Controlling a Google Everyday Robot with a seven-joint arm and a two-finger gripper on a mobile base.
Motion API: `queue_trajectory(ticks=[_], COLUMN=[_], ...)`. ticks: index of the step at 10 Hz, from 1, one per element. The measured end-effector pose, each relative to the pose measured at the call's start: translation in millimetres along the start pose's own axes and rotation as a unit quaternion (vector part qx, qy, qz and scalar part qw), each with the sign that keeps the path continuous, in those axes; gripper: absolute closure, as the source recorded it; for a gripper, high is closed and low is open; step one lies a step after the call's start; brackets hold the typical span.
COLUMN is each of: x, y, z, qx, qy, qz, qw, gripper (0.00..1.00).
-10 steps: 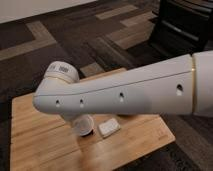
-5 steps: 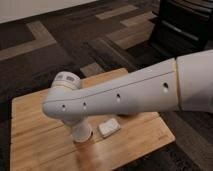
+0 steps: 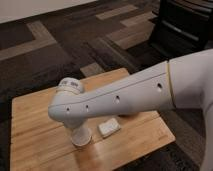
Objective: Place the ceramic cup over the eraser
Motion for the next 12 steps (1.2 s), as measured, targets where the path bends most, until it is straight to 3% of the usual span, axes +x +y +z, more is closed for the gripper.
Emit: queue_trajectory(ticks=[8, 9, 12], x=[17, 17, 17], y=[-1, -1, 0], z=[21, 21, 21], qx=[-0.007, -0.007, -0.008], qy=[0.01, 0.011, 0.011], qz=[0.015, 0.015, 0.014], qw=[0.9998, 0.9998, 0.9998], gripper=[0.97, 0.89, 0.47])
